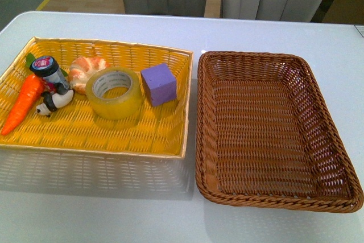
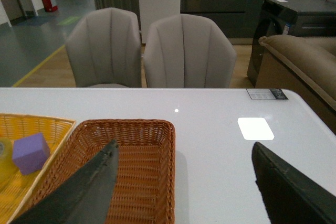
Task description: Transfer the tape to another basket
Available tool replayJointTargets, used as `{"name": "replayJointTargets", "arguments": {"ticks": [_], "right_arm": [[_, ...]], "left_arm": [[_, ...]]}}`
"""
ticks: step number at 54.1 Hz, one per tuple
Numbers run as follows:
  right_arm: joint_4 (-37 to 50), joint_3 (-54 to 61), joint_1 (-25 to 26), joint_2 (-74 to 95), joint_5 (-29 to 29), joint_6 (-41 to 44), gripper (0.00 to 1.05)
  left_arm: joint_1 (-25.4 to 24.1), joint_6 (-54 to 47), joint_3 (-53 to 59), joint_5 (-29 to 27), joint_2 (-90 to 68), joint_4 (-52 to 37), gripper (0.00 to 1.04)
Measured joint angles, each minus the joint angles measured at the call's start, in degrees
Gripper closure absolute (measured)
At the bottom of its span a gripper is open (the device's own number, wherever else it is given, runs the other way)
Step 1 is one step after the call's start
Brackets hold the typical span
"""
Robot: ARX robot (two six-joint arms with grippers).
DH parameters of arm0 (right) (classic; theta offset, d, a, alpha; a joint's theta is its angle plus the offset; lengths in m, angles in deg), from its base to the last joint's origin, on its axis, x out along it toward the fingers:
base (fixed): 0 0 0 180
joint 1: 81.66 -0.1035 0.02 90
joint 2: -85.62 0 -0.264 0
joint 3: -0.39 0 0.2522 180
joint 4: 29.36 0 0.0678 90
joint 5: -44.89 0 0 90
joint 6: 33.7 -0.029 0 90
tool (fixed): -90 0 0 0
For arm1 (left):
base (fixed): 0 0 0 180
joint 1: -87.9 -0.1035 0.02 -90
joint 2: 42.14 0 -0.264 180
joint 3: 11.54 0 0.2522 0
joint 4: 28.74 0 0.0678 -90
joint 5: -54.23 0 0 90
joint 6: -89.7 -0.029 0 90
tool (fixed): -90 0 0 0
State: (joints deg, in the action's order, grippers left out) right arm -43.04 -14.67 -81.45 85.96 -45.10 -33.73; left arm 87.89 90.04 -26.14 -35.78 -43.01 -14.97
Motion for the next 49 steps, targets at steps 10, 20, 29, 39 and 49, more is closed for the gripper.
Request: {"name": "replayJointTargets", "arguments": {"ticks": [10,20,29,39,49], "right_arm": [[0.0,0.0,0.0,0.0,0.0,0.0,0.09],[0.0,0.0,0.0,0.0,0.0,0.0,0.09],[0.0,0.0,0.0,0.0,0.0,0.0,0.09],[0.0,0.0,0.0,0.0,0.0,0.0,0.09],[0.0,0.0,0.0,0.0,0.0,0.0,0.09]], "left_arm": [[0.0,0.0,0.0,0.0,0.0,0.0,0.09],[0.2,7.6,-4.2,0.6,-6.2,10.3,0.09],[0.7,18.3,-9.8,1.6,-31.7,-1.4,0.09],[1.7,17.4,-15.9,2.1,-56.5,-21.7,0.09],[2.8,16.0,-25.7,3.8,-81.4,-32.5,0.09]]}}
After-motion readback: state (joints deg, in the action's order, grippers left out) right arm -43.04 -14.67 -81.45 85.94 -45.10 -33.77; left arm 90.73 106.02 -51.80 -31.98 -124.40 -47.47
